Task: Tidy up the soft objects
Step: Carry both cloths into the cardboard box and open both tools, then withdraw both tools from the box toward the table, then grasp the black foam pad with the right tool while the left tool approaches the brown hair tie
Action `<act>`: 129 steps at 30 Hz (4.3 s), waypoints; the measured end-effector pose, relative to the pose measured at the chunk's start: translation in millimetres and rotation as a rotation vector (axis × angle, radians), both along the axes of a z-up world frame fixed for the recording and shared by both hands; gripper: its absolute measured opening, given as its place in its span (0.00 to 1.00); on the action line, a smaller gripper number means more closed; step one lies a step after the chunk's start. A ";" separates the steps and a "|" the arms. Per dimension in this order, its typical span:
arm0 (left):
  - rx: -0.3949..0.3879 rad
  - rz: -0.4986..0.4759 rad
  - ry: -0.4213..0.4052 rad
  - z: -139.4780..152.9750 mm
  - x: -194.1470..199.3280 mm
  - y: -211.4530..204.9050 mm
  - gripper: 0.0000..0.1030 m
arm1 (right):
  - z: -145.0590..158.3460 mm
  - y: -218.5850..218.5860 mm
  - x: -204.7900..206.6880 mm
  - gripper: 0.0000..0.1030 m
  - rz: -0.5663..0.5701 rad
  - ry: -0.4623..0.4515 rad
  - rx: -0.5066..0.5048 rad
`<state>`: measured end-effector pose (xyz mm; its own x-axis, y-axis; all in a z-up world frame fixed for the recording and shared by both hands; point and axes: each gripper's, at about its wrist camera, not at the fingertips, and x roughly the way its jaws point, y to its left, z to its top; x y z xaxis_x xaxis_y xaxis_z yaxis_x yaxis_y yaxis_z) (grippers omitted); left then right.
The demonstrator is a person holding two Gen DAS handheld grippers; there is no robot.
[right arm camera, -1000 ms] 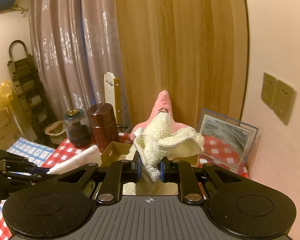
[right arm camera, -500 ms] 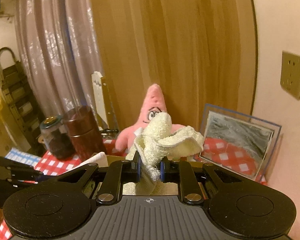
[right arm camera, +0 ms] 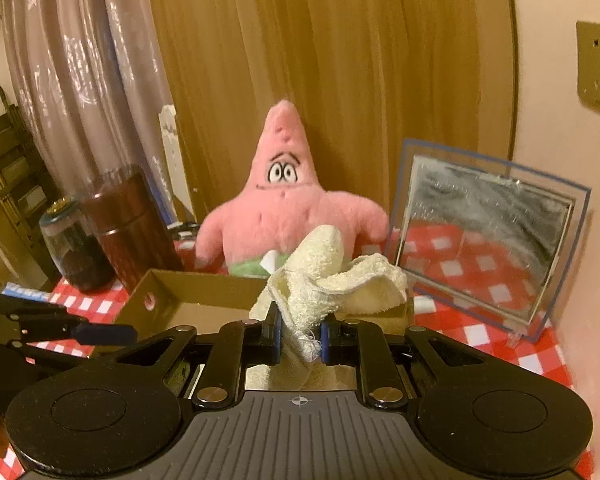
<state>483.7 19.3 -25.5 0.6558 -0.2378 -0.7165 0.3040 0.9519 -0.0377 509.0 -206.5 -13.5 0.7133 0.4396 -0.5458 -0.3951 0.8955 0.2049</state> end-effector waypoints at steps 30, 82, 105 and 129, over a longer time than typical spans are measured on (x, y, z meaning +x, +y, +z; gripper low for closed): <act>-0.030 0.053 -0.047 70.4 -83.8 23.0 0.36 | 34.6 -18.6 -60.0 0.73 0.005 0.041 -0.012; -0.029 0.317 -0.087 51.8 -430.6 25.0 0.86 | 14.5 -24.0 -437.0 0.74 0.086 0.001 -0.098; -0.006 0.307 0.011 0.7 -382.8 49.2 0.86 | -58.5 45.9 -389.8 0.80 0.241 0.073 -0.212; -0.056 0.295 0.081 -31.6 -344.6 61.5 0.86 | -132.5 91.6 -341.0 0.82 0.093 0.140 -0.303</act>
